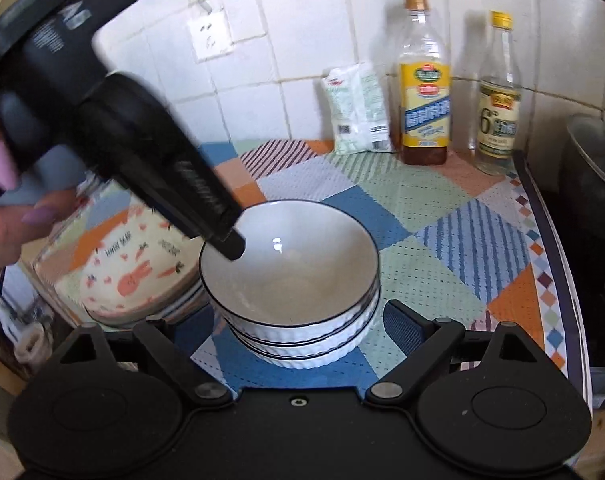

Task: Organize plates and bowls
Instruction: 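Carry the third bowl onto the two stacked bowls and open both grippers, then close both grippers on the rim of the three-bowl stack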

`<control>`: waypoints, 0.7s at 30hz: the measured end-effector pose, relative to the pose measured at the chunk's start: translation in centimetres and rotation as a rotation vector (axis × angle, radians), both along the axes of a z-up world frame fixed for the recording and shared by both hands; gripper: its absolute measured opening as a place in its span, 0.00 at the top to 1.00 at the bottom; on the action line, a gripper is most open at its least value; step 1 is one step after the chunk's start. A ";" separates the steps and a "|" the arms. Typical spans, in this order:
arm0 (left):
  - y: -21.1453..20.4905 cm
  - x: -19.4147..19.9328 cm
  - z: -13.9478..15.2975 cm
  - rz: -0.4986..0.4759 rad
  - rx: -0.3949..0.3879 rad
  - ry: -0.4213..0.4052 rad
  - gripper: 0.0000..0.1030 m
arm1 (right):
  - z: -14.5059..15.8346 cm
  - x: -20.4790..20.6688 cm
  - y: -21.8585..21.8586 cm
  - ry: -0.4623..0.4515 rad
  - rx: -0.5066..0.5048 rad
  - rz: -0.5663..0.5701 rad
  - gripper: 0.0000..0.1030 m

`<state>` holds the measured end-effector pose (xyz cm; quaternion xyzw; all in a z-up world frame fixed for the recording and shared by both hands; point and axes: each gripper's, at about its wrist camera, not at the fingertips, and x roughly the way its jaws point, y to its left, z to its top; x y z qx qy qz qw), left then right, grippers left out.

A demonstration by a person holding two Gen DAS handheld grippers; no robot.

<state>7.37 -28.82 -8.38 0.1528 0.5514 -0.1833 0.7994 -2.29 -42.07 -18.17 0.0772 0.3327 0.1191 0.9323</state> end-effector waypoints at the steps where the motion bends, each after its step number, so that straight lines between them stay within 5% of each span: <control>1: 0.3 -0.3 0.5 -0.005 -0.011 -0.007 0.60 | 0.1 -0.2 -0.4 0.003 0.033 -0.011 0.09; 5: 1.8 -1.1 1.7 0.007 -0.056 0.005 0.58 | 0.4 -1.1 -2.1 0.016 0.157 -0.050 0.09; 12: 3.9 -2.1 1.7 0.025 -0.138 0.071 0.56 | 0.2 -2.9 -2.8 0.003 0.132 -0.072 0.09; 21: 6.0 -4.0 1.3 -0.002 -0.145 0.041 0.56 | 1.1 -4.9 -2.0 -0.028 0.066 -0.078 0.08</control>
